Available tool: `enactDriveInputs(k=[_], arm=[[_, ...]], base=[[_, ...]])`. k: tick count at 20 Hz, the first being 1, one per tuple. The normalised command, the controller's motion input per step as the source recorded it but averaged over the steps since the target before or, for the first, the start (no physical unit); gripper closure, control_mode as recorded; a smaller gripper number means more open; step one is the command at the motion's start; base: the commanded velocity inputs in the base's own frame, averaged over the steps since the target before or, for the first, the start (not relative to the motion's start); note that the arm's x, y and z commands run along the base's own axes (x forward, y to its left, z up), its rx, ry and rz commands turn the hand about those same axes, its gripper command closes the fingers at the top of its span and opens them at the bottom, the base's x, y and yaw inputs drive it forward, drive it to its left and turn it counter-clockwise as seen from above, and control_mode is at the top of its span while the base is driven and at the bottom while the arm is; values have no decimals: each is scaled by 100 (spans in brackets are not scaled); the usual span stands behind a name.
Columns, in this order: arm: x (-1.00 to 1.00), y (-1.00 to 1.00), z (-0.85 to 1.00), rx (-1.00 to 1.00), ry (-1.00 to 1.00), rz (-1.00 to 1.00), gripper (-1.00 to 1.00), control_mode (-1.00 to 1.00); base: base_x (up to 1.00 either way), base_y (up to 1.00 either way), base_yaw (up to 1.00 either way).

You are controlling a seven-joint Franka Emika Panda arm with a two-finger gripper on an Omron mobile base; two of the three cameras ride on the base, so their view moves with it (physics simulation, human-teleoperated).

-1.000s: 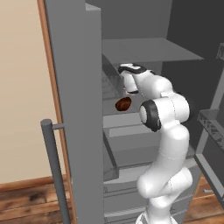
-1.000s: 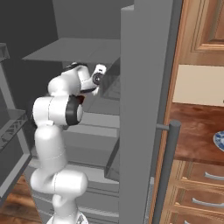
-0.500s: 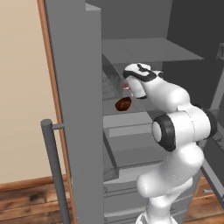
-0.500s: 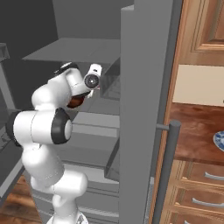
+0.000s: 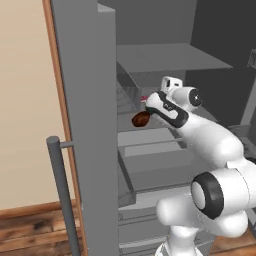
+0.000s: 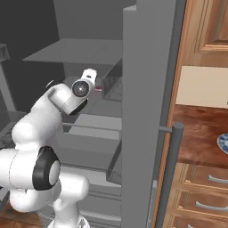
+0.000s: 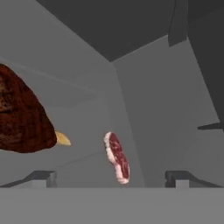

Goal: Place the steak on the counter behind the older steak on the same shelf of the fridge to maintain FIFO order. Close the fridge door when finished.

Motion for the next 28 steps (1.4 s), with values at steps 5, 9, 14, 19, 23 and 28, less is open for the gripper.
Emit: enactDriveInputs(k=[5,9,14,19,23,28], arm=[[-100,0,69,0,30,-8,-100,-100],[-100,0,81,5,29,-9,-100,-100],[-100,0,31,10,15,-11,-100,-100],[-100,0,-23,16,-2,-8,-100,-100],[-100,0,-8,24,-1,-13,-100,-100],[-98,4,-11,21,0,-20,-100,-100]], base=[[0,0,0],[0,0,0],[0,0,0],[0,0,0],[0,0,0],[0,0,0]])
